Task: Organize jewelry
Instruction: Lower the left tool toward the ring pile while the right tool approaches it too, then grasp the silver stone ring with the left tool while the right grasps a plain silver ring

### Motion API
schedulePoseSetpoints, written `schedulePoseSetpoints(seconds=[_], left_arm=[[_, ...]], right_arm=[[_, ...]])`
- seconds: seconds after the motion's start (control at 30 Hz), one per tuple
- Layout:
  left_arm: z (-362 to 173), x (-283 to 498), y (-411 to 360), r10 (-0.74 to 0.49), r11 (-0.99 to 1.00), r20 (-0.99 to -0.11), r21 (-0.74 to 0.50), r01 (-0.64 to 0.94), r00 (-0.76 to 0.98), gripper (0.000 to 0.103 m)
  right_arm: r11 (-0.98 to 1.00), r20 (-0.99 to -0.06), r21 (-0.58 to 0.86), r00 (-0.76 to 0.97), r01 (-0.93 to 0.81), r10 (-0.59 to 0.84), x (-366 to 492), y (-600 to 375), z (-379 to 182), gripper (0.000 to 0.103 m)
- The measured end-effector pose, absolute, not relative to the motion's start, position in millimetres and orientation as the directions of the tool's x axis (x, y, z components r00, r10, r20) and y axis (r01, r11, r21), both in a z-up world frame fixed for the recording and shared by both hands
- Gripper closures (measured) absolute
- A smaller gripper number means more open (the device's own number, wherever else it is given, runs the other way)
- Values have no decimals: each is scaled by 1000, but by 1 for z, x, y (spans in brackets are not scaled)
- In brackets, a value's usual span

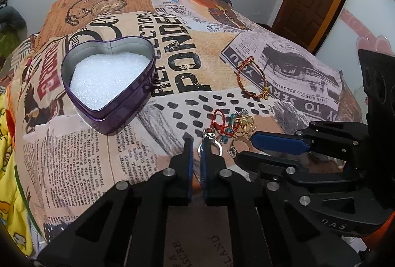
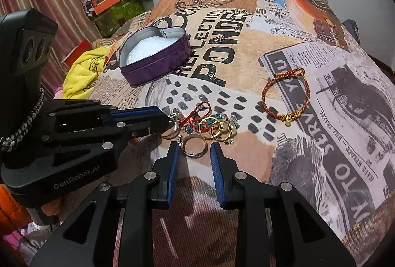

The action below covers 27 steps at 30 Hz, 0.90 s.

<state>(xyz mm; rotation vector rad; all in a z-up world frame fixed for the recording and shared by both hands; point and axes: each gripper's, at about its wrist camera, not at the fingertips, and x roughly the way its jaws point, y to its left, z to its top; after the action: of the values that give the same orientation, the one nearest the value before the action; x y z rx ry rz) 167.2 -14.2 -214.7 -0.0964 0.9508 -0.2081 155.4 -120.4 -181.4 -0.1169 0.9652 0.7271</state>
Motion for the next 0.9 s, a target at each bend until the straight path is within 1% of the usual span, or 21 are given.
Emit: schedulePoseSetpoints(seconds=[0.07, 0.53, 0.63, 0.67, 0.73, 0.8, 0.83, 0.9], left_arm=[[-215, 167, -13, -221, 975, -795, -180, 129, 565, 102], [-199, 156, -6, -214, 977, -776, -181, 116, 593, 103], [-197, 158, -10, -212, 977, -789, -168, 130, 577, 103], [-197, 159, -10, -209, 978, -791, -163, 131, 575, 101], [-196, 161, -14, -215, 976, -798, -162, 143, 562, 93], [-195, 160, -18, -220, 975, -800, -157, 160, 558, 70], [-195, 160, -21, -219, 974, -801, -146, 173, 557, 68], [-198, 160, -27, -208, 975, -811, -125, 184, 547, 66]], right_arm=[[762, -783, 204, 365, -614, 504, 155, -119, -182, 84], [780, -766, 215, 394, -588, 508, 149, -131, -169, 84], [789, -757, 215, 413, -575, 507, 146, -136, -163, 84], [792, -755, 217, 417, -571, 507, 146, -138, -161, 84], [799, -749, 219, 428, -560, 505, 145, -142, -159, 84], [804, -746, 224, 434, -551, 505, 144, -146, -157, 84], [807, -744, 226, 438, -546, 505, 144, -148, -156, 84], [810, -742, 228, 443, -540, 504, 144, -150, -154, 84]])
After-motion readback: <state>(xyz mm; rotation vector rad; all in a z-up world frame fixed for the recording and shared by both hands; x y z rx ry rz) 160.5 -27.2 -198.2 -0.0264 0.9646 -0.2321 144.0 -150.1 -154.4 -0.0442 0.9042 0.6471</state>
